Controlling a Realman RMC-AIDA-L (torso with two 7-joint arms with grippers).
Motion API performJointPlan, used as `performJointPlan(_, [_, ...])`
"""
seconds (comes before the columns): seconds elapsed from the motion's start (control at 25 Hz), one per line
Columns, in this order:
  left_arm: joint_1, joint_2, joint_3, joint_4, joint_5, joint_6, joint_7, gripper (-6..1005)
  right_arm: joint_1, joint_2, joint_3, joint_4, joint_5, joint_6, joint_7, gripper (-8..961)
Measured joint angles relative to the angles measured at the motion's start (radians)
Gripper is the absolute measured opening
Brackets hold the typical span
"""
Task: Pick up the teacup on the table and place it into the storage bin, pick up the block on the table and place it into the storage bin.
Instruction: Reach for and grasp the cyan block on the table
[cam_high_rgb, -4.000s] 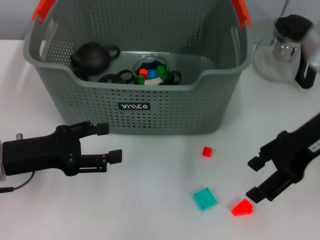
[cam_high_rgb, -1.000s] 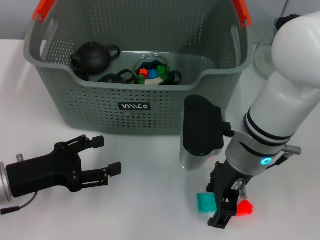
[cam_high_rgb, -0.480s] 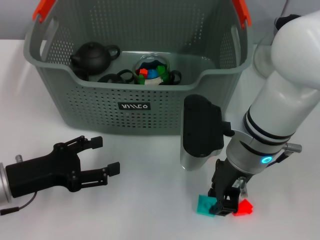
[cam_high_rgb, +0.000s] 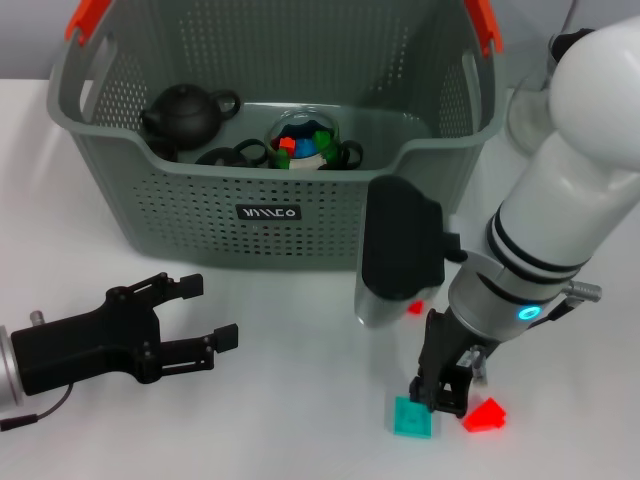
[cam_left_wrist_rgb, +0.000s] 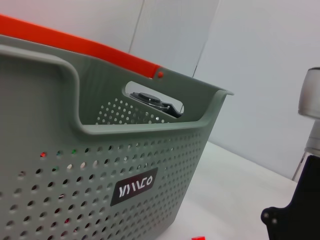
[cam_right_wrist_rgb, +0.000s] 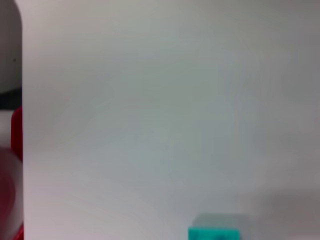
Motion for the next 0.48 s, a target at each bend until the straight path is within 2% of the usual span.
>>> performJointPlan(0.08, [0.0,0.0,0.0,0.0,0.0,-0.002,0.0,932,0.0,0.0,0.027,-0.001,0.011,-0.003,0.008,2])
performJointPlan(0.24, [0.0,0.0,0.0,0.0,0.0,-0.003,-0.003,932,0.0,-0.002,0.082,0.004,0.031,-0.03,0.02,95])
performJointPlan(0.48, [-0.004,0.0,0.0,0.0,0.0,-0.004,-0.01,932,0.0,0.001,0.069,-0.001,0.018,-0.058,0.036,262])
